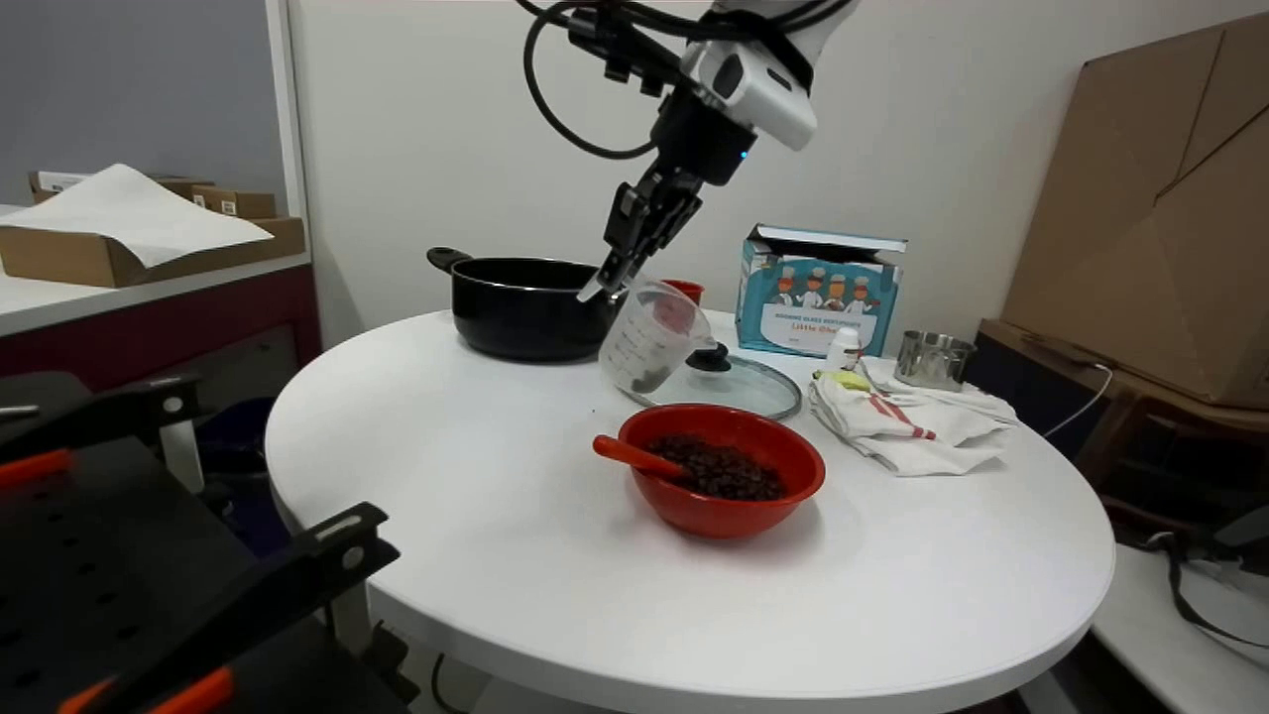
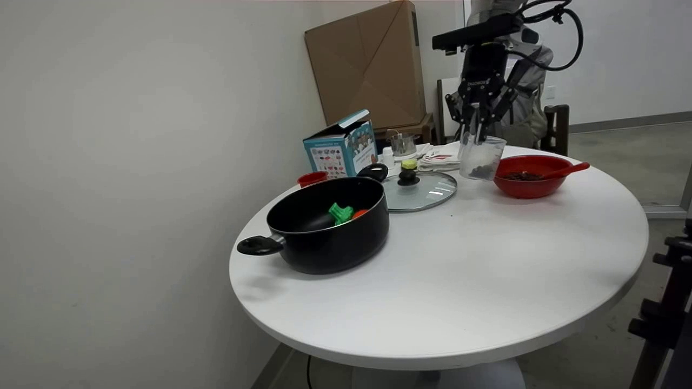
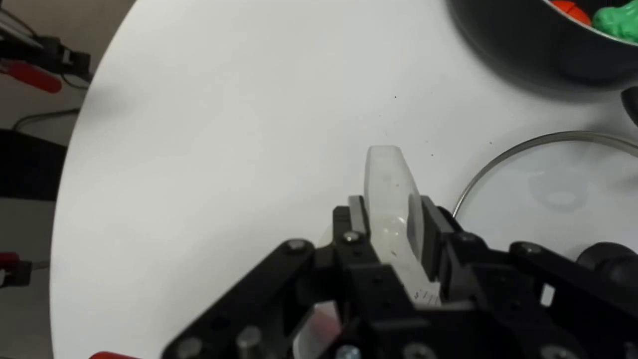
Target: Pour some contents from the clear jar into the orange bowl
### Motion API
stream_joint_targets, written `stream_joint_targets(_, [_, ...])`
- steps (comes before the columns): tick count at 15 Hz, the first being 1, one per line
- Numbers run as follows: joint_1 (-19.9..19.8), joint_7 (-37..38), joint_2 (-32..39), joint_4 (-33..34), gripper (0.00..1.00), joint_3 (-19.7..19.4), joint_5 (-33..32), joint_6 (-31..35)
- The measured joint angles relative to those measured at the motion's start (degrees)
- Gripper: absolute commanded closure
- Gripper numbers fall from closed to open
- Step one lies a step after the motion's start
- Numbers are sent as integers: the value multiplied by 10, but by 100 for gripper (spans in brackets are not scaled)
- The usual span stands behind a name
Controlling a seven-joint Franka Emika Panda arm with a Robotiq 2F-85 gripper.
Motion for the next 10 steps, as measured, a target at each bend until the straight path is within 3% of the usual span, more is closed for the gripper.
stream_joint_targets(6, [26, 49, -70, -101, 93, 60, -169, 164])
stream_joint_targets(10, [37, 66, -82, -164, 93, 96, -233, 258])
